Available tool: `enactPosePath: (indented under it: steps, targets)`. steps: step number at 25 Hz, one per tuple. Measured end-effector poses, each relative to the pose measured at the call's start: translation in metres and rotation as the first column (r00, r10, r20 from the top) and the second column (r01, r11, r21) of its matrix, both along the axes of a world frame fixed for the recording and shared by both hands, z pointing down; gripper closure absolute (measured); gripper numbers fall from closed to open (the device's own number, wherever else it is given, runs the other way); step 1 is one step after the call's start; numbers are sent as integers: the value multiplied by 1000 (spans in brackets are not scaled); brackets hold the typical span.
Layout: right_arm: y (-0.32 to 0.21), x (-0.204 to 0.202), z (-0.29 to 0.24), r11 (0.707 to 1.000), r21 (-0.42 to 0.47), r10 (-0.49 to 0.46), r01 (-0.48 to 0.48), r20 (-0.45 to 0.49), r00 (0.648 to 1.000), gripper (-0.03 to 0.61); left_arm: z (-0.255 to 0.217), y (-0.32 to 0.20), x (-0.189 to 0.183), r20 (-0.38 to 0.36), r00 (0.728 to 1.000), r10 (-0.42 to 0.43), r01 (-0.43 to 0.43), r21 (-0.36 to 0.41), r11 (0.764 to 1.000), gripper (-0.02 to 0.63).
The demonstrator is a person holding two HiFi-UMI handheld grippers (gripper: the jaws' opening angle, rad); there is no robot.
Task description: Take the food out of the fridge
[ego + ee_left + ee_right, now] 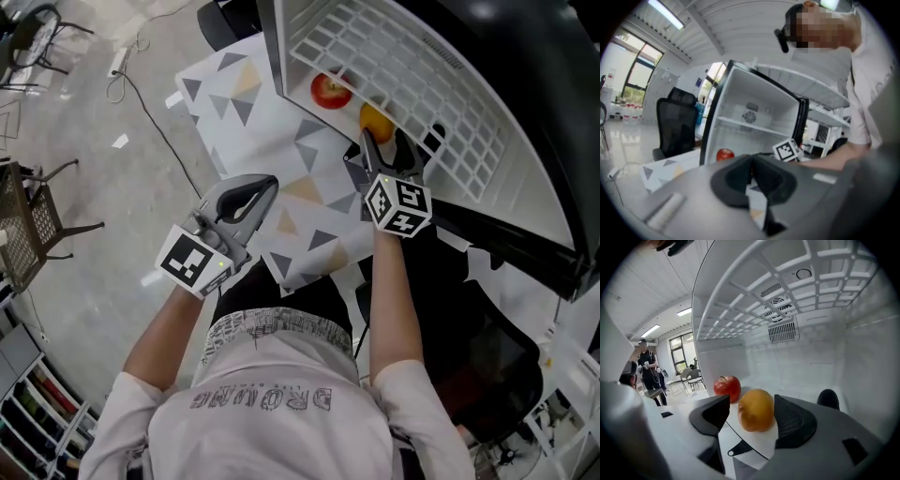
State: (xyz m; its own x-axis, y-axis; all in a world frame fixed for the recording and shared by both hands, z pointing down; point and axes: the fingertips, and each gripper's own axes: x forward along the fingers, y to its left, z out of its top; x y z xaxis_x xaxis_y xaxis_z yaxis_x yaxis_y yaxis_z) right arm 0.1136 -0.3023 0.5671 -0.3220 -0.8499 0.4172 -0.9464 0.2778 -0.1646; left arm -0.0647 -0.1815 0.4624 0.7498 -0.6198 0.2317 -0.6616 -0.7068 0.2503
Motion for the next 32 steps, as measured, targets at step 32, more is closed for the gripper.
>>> enactPosePath:
  steps: [32]
  targets:
    - [10,-16,-11,999,23,-38,40,-91,995,299,-8,10,-4,2,1000,13,-13,22,1000,603]
